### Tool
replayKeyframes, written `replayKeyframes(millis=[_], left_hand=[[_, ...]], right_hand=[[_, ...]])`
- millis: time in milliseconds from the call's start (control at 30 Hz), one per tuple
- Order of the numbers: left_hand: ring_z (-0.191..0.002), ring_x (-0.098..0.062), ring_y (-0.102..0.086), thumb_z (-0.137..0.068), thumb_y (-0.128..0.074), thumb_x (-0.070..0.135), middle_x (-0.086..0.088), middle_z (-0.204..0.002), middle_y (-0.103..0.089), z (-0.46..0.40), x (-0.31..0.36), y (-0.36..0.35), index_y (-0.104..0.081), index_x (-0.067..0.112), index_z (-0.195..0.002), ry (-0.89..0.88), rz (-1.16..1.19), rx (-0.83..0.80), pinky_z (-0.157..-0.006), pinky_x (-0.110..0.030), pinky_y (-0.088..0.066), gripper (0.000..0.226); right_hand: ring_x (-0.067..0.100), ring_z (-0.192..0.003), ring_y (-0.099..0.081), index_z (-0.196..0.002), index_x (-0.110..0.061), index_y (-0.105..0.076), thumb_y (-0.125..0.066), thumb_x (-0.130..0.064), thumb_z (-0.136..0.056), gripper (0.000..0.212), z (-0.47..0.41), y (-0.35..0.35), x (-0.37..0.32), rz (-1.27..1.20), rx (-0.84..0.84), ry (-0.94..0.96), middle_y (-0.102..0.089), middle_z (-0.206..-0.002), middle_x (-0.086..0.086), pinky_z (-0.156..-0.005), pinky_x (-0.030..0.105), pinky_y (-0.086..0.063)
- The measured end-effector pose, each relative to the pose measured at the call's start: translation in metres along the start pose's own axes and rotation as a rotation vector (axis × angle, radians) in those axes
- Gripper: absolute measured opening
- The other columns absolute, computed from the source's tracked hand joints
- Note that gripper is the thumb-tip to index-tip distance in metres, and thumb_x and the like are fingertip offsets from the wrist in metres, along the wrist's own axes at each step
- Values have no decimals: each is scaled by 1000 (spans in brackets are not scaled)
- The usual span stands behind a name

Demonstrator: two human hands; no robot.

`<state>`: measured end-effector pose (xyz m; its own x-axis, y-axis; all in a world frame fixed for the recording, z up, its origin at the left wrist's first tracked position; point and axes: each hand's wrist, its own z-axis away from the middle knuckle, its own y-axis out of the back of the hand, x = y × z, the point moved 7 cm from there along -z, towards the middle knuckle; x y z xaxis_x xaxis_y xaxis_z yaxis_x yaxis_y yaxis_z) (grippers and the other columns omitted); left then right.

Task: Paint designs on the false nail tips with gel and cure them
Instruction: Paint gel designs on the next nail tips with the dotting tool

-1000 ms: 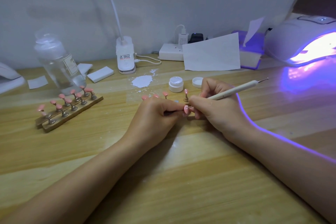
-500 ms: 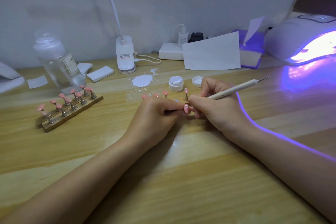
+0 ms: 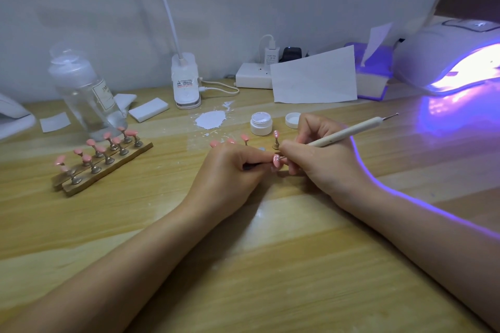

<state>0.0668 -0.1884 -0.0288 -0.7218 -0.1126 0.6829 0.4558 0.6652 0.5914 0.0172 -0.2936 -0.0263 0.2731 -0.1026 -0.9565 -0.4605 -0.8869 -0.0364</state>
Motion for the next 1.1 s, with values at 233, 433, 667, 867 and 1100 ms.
replayKeyframes(millis=[233, 433, 667, 867, 1100], left_hand=[[-57, 22, -36, -82, -66, 8, 29, -74, -63, 0, 0, 0, -75, 16, -89, -5, 3, 2, -54, -6, -30, 14], [-54, 18, -34, -83, -65, 8, 20, -66, -59, 0, -1, 0, -75, 17, -88, 5, -6, 3, -53, -8, -29, 15], [-56, 18, -34, -83, -66, 9, 22, -60, -60, 0, 0, 0, -75, 17, -88, 3, 0, 14, -56, -8, -32, 14], [-56, 26, -34, -83, -65, 5, 34, -88, -42, 0, 4, 0, -74, 14, -89, -35, -25, 9, -56, -4, -30, 15], [-53, 23, -34, -83, -65, 6, 32, -87, -44, 0, 4, 0, -74, 13, -89, -37, -31, 2, -53, -5, -29, 13]], right_hand=[[11, -39, -56, -51, -11, -34, -54, 15, -73, 40, 0, 0, 0, -8, 4, -1, -45, -35, 2, -41, 15, -43], [12, -40, -56, -51, -12, -34, -54, 15, -73, 40, 0, 0, 1, -14, 1, -4, -46, -35, 1, -41, 17, -42], [11, -39, -56, -51, -12, -34, -54, 14, -73, 40, 0, 0, 1, -11, 1, -3, -46, -35, 1, -42, 16, -43], [11, -40, -56, -51, -12, -34, -54, 14, -73, 39, 0, 1, 1, -11, 0, 2, -47, -35, 1, -41, 15, -42], [7, -37, -54, -52, -11, -34, -54, 15, -74, 39, 0, 2, 1, -8, 13, 4, -46, -35, 1, -39, 13, -41]])
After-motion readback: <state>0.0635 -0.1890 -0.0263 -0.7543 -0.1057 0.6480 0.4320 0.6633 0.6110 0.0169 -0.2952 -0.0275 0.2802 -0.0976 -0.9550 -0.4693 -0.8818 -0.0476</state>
